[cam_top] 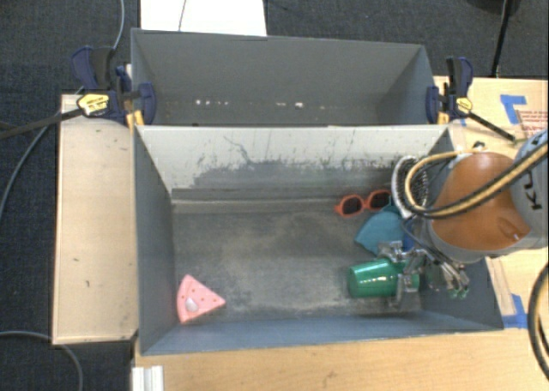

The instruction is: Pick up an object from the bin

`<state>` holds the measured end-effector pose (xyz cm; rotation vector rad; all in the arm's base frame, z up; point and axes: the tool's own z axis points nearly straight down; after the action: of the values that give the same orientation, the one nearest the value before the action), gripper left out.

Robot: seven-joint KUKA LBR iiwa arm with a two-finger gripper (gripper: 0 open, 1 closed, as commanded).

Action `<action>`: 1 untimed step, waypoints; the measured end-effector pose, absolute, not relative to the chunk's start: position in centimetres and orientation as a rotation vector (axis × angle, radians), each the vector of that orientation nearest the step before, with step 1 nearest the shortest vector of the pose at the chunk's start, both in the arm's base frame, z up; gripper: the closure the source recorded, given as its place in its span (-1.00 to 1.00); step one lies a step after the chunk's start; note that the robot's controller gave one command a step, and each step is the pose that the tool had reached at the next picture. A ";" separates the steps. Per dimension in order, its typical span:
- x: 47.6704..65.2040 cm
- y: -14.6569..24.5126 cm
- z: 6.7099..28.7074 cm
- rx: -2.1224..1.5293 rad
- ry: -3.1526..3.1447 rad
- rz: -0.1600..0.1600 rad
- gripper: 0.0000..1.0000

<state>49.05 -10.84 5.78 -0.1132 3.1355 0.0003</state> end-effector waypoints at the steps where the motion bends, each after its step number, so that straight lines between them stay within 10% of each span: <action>1: 49.0 -10.8 6.0 -0.115 3.134 0.000 1.00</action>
Offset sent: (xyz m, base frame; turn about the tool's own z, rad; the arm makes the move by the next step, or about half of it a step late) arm 0.0000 0.0001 0.0122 0.0000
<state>49.02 -10.82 6.04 -0.1150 3.1340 0.0001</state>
